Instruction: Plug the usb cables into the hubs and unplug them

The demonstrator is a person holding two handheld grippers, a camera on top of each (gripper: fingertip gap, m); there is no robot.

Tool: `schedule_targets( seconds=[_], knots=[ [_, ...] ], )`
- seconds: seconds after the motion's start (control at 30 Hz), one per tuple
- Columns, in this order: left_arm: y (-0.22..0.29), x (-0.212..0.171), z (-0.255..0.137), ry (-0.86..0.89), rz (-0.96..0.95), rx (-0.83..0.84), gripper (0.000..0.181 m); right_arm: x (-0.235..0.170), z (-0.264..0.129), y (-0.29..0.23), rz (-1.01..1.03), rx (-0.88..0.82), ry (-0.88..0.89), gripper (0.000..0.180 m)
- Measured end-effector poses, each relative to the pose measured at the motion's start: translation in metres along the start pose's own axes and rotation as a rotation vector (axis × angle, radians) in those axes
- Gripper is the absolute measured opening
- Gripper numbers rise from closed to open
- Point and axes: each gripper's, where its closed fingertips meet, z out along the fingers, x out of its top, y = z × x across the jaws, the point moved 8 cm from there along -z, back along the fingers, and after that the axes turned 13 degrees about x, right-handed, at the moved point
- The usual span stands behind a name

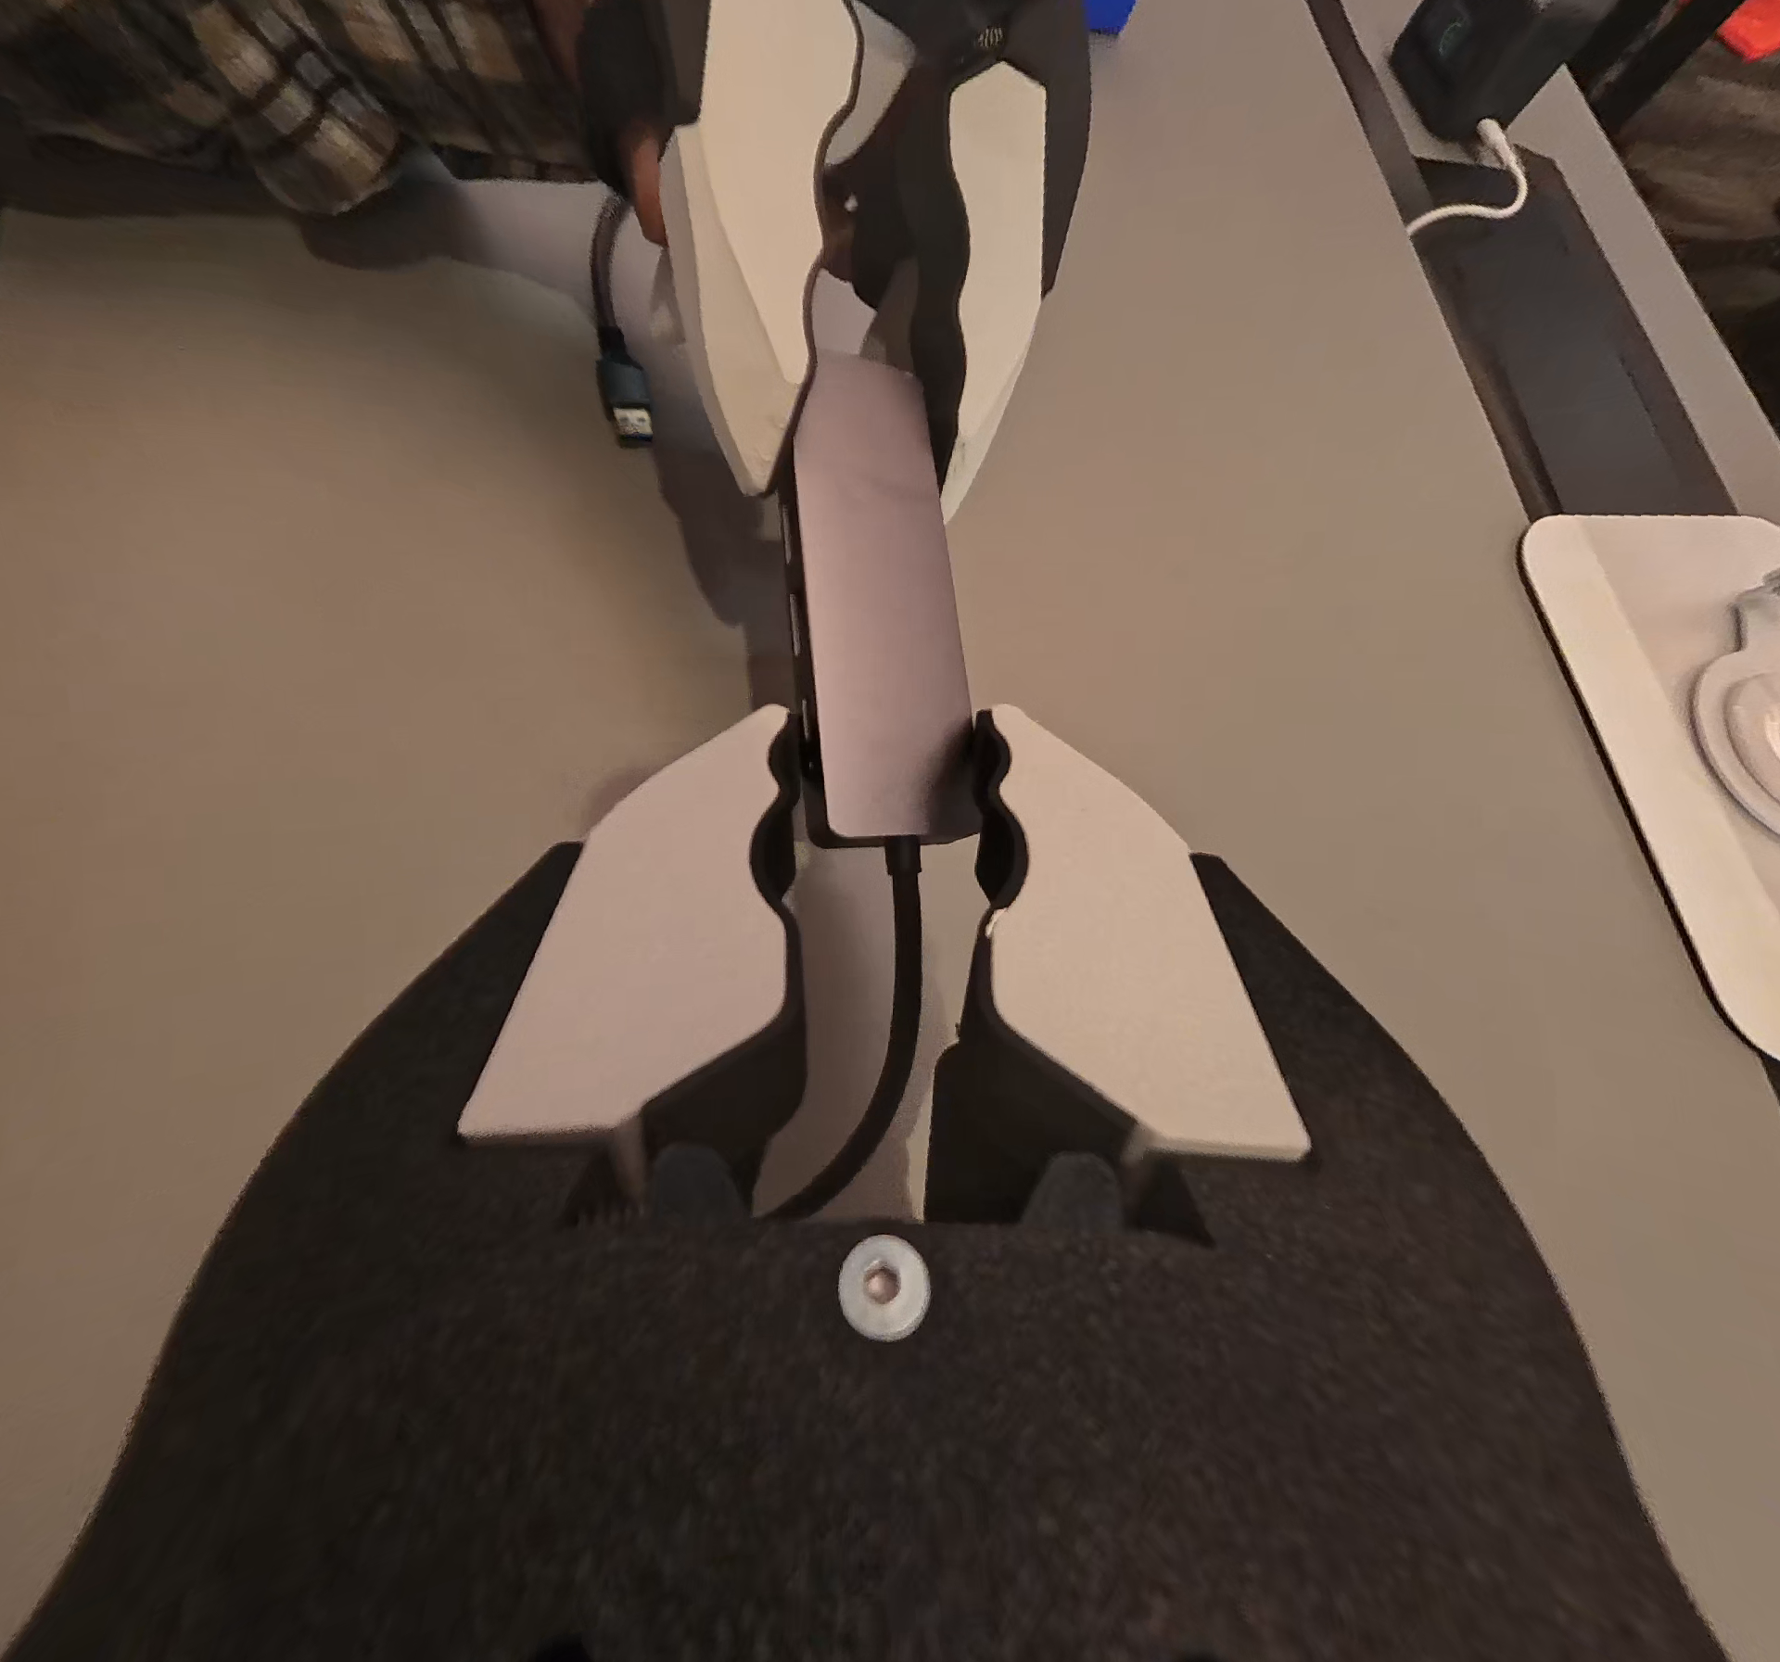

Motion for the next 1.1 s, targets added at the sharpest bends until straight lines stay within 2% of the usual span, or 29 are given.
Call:
schedule_targets(
  seconds=[0.03, 0.2, 0.3, 0.37, 0.43, 0.8, 0.87, 1.0, 1.1],
  knots=[
    [0.001, 0.002, 0.000, 0.004, -0.003, -0.020, 0.036, 0.001, -0.003, 0.000, 0.007, 0.023, 0.011, 0.034],
    [0.008, 0.011, 0.002, -0.018, 0.062, -0.054, 0.036, 0.000, -0.020, 0.011, 0.194, 0.167, 0.004, 0.083],
    [0.010, 0.015, 0.004, -0.020, 0.081, -0.083, 0.036, -0.006, -0.021, 0.015, 0.352, 0.347, 0.012, 0.097],
    [0.010, 0.018, 0.004, -0.002, 0.087, -0.079, 0.036, -0.009, -0.016, 0.013, 0.422, 0.456, 0.059, 0.094],
    [0.009, 0.021, 0.003, 0.023, 0.076, -0.090, 0.036, -0.011, -0.012, 0.011, 0.446, 0.497, 0.077, 0.091],
    [0.003, 0.029, 0.000, 0.097, 0.051, -0.103, 0.036, -0.012, 0.007, 0.009, 0.480, 0.491, 0.181, 0.064],
    [0.001, 0.029, 0.000, 0.102, 0.046, -0.095, 0.036, -0.012, 0.008, 0.011, 0.491, 0.507, 0.222, 0.036],
    [-0.004, 0.034, -0.006, 0.151, -0.021, -0.100, 0.036, -0.005, 0.005, 0.013, 0.527, 0.485, 0.253, 0.036],
    [-0.013, 0.038, -0.023, 0.173, -0.065, 0.012, 0.042, 0.003, -0.001, 0.018, 0.620, 0.425, 0.267, 0.036]
  ],
)
